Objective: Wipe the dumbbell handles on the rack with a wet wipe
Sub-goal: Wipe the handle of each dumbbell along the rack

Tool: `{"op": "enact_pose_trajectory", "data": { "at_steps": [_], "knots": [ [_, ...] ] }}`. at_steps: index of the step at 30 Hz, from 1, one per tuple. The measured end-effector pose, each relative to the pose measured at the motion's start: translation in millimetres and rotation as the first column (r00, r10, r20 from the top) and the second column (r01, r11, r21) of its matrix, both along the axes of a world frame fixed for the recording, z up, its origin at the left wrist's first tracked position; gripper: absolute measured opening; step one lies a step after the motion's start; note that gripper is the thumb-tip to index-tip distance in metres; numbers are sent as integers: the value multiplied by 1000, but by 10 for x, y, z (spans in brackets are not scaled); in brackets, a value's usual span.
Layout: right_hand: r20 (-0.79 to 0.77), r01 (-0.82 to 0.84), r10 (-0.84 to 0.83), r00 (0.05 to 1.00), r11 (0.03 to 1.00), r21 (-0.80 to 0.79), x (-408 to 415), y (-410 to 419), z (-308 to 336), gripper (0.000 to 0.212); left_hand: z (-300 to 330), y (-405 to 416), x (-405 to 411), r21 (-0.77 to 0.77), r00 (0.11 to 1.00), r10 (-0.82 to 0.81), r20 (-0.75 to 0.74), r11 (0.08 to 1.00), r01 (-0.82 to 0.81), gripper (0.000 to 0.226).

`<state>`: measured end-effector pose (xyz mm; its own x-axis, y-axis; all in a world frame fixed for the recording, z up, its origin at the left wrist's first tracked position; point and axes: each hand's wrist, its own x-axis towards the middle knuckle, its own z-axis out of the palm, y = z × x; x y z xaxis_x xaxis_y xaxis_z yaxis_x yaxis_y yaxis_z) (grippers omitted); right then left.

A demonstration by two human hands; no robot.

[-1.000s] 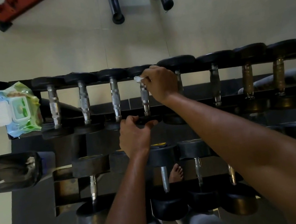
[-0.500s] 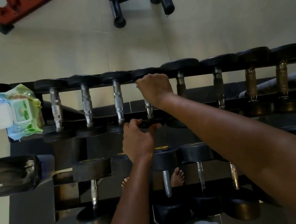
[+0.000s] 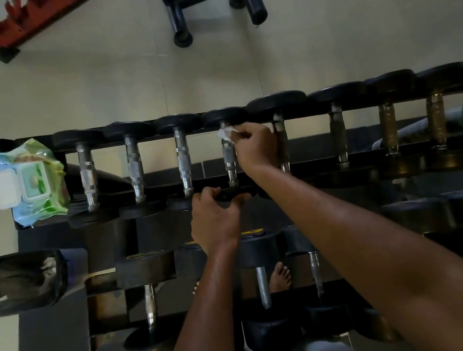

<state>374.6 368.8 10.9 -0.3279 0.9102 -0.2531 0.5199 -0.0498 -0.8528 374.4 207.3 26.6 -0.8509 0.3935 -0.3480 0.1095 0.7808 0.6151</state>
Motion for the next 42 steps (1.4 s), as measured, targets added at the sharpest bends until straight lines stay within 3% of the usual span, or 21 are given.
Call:
{"op": "enact_pose_trajectory", "data": {
  "at_steps": [5,9,13,19,23,29,36,42],
  "knots": [
    [29,208,-217,976,874,-439,-56,113,11,18,-7,-3,18,12,1000,-2,-10,1000,3,60],
    [44,122,-115,992,849,-514,-140,263,85,10,-10,-6,25,13,1000,-10,-27,1000,11,62],
    [-115,-29,-54,992,782,-622,-14,266,131,16,2,-6,23,15,999,-8,-32,1000,8,62],
    [-37,20,-43,998,873,-487,34,310,117,11,-18,-12,21,29,1000,3,-24,1000,-2,61],
    [28,42,-33,999,879,-475,-61,355,148,21,-27,-11,26,30,1000,1,-28,1000,-1,61],
    [120,-72,132,984,909,-412,-37,436,112,23,-43,-26,29,40,999,-14,-34,999,15,63],
    [304,-338,461,833,861,-381,106,413,81,26,-19,-27,17,34,999,-22,-30,999,23,62],
    [375,-461,591,714,800,-385,204,311,70,21,-28,-26,13,17,999,-26,-29,1000,26,61]
  ]
}}
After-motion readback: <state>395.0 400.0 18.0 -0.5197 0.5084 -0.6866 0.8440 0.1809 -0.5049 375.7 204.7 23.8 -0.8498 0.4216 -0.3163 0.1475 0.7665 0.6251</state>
